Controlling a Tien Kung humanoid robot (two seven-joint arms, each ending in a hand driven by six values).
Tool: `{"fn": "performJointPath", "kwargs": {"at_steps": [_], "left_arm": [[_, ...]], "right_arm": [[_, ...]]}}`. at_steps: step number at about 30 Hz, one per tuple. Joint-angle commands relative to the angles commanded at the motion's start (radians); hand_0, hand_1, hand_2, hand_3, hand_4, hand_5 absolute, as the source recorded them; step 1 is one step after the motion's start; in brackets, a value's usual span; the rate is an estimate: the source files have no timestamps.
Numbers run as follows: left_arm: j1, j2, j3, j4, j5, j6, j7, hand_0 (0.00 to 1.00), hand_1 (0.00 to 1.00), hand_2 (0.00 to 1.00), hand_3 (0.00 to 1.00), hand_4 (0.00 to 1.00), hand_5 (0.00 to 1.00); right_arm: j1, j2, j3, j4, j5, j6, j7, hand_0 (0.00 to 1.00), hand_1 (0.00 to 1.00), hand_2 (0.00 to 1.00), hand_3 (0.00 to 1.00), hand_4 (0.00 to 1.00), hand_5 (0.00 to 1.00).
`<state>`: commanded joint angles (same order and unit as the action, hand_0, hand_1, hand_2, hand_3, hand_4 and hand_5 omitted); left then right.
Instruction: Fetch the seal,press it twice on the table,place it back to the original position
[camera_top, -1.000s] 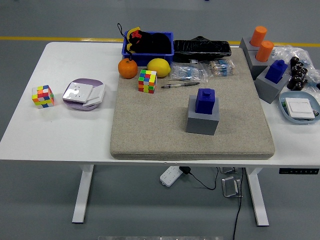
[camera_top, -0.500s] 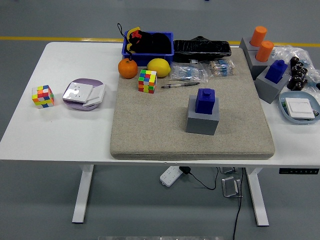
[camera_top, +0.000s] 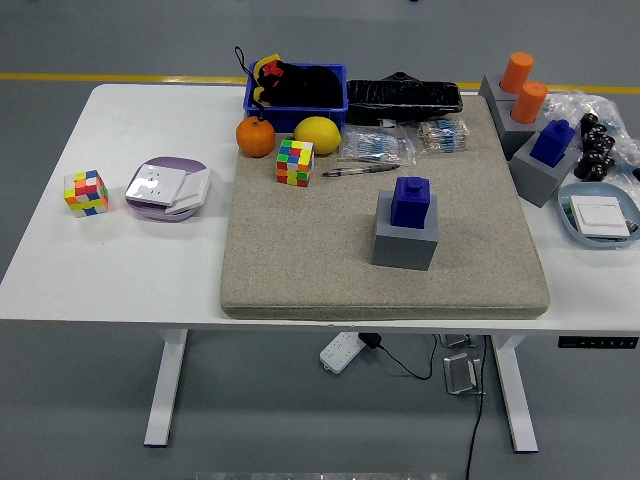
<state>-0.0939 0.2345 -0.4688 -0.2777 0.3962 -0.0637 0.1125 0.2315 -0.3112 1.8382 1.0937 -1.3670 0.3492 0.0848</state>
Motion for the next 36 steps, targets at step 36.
{"fn": "performJointPath", "kwargs": {"at_steps": [36], "left_arm": [[-0.001,-0.011,-0.02,0.002,0.003,0.003,0.001,0.808,0.815,0.789,0.841,0.787,0.397]], "right_arm": [[0.003,-0.004,0.015,0.003,-0.004,-0.007,-0.001,0.868,0.759,0.707,0.681,0.849,0.278]]}}
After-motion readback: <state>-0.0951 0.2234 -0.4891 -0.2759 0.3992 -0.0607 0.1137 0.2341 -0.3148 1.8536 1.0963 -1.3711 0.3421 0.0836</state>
